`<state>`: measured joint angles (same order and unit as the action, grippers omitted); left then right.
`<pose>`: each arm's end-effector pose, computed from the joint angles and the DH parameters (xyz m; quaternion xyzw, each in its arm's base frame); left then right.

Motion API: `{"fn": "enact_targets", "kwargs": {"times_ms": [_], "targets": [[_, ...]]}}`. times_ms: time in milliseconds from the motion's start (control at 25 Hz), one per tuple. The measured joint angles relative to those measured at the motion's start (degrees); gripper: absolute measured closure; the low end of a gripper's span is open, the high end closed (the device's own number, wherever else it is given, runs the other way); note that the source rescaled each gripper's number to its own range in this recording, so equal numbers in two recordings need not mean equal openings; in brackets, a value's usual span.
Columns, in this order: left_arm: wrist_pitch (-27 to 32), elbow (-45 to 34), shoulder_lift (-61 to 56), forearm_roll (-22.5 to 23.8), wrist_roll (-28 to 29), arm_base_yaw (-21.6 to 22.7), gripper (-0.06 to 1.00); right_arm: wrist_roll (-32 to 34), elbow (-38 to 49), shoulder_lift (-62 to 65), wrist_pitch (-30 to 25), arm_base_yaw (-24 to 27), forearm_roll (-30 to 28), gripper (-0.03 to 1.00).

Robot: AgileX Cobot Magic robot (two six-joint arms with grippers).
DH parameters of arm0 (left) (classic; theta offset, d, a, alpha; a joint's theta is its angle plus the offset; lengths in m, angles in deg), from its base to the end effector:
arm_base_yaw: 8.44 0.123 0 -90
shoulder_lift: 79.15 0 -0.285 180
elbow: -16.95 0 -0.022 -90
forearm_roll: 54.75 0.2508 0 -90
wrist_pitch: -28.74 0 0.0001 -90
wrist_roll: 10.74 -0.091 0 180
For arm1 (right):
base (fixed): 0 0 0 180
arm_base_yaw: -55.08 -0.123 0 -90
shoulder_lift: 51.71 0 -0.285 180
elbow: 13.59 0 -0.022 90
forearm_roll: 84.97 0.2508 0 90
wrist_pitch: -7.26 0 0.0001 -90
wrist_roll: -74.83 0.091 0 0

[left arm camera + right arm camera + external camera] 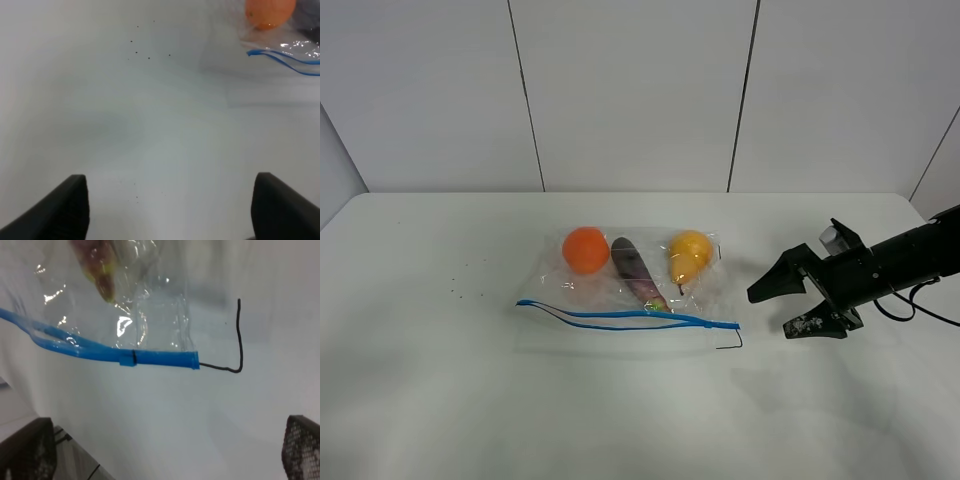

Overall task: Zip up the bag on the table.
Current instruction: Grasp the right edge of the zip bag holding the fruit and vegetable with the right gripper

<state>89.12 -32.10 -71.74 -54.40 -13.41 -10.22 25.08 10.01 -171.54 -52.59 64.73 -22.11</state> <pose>-0.0046 0.0006 0.2755 0.0330 0.8513 0.0071 0.5236 0.3146 0.0176 0.1239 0.0399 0.9042 0.4230 0.0431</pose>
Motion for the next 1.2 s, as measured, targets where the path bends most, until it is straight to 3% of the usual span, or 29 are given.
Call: {"fn": "enact_targets", "kwargs": {"times_ms": [280, 440, 720, 840, 1200], "targets": [[0.0, 0.0, 0.0, 0.0, 0.0, 0.0, 0.09, -0.15, -2.03, -0.81, 1.54, -4.21, 0.27, -0.03], [0.0, 0.0, 0.0, 0.0, 0.0, 0.0, 0.09, 4.18, -8.51, -5.1, 1.85, -7.37, -1.1, -0.03], [0.0, 0.0, 0.0, 0.0, 0.0, 0.0, 0.09, 7.94, -13.4, -8.25, -0.1, -6.51, -3.92, -0.03], [0.0, 0.0, 0.0, 0.0, 0.0, 0.0, 0.09, 7.93, -13.4, -11.02, -2.38, -6.68, -3.93, -0.03], [0.0, 0.0, 0.0, 0.0, 0.0, 0.0, 0.09, 6.05, -13.46, -13.08, -2.18, -7.32, -2.27, -0.01]]}}
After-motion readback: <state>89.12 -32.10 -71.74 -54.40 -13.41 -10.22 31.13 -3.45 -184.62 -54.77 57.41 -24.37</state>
